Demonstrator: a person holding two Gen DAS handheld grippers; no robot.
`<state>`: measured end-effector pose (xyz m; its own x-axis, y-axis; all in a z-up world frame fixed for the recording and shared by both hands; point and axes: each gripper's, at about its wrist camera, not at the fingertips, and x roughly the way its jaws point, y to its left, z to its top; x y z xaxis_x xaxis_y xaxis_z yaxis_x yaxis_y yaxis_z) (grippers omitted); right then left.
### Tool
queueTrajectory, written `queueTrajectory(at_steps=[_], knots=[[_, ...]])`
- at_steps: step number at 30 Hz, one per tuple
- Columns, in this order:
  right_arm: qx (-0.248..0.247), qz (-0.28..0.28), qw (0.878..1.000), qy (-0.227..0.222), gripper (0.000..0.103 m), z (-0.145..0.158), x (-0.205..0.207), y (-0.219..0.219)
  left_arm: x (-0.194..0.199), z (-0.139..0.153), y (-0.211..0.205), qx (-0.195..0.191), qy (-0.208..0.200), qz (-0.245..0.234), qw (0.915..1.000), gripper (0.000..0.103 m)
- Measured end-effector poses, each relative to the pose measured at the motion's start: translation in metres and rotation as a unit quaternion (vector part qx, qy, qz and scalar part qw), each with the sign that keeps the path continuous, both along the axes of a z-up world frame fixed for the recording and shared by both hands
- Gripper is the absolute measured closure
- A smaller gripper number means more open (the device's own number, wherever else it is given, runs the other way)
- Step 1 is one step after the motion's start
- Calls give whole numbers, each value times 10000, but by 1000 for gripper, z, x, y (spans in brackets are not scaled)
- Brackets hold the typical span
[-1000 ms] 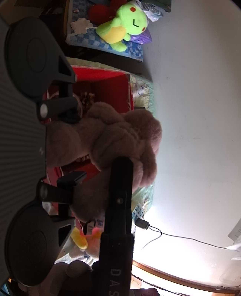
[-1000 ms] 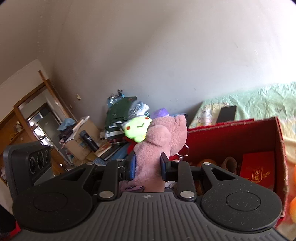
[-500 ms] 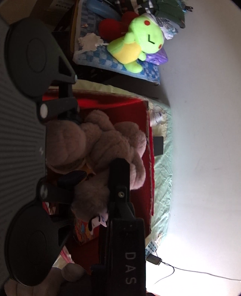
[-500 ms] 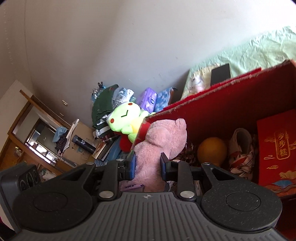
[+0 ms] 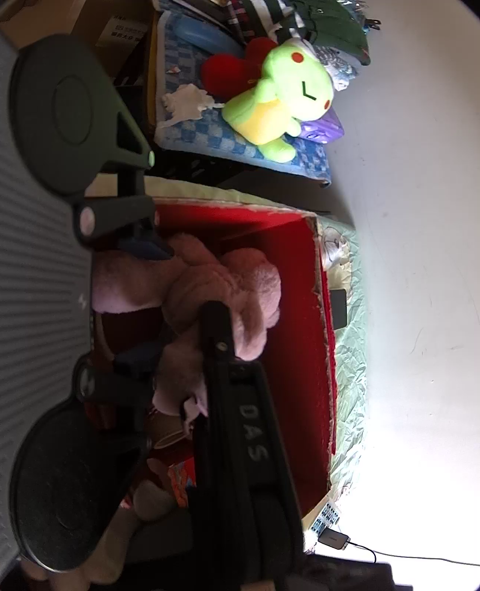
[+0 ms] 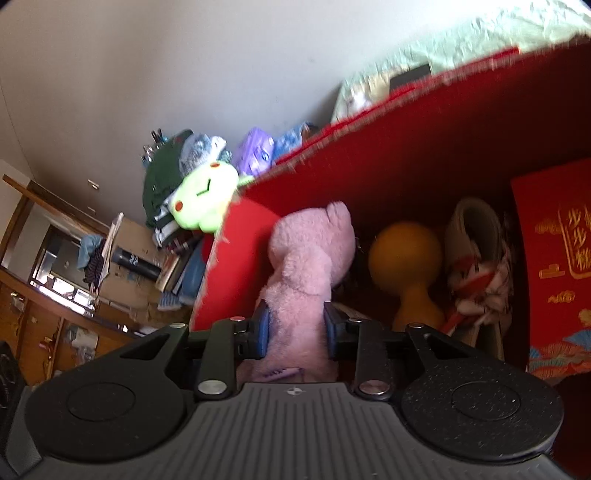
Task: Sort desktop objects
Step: 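Carry the pink teddy bear with the right gripper into the red box, then open the right gripper to release the teddy bear and withdraw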
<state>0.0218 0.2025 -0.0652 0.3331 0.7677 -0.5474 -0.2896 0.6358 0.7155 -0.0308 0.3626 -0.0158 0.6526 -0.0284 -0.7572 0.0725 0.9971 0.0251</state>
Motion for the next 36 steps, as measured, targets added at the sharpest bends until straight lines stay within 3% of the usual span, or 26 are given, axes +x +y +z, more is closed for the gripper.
queueTrajectory(at_steps=[3,6,10,14,18,21,26,31,36], knots=[[-109,92,9999,-27,69,1,0,-1,-8,5,3,-70,-72,-16,9999,50],[-463,230,9985,-205,58,8,-5,1,-15,15,2,-126,-289,-100,9995,43],[-505,129,9973,-518,55,22,-14,-16,-17,18,-5,-61,-387,-249,9989,39],[-697,-258,9936,-854,66,31,-23,-35,-12,19,-7,-123,-376,-287,9988,39],[-826,-402,9948,-429,85,21,-16,-38,-6,17,-9,-97,-285,-292,9991,39],[-784,-303,9964,-82,88,12,-10,-31,-1,15,-10,-12,-200,-251,9995,39],[-600,102,9981,109,92,9,-6,-14,5,11,-5,-6,-57,-151,9999,39],[-528,84,9982,267,92,1,-2,-21,12,5,1,-65,139,7,9999,39],[-676,161,9976,43,91,6,-8,-18,15,0,-1,2,231,8,9997,37]])
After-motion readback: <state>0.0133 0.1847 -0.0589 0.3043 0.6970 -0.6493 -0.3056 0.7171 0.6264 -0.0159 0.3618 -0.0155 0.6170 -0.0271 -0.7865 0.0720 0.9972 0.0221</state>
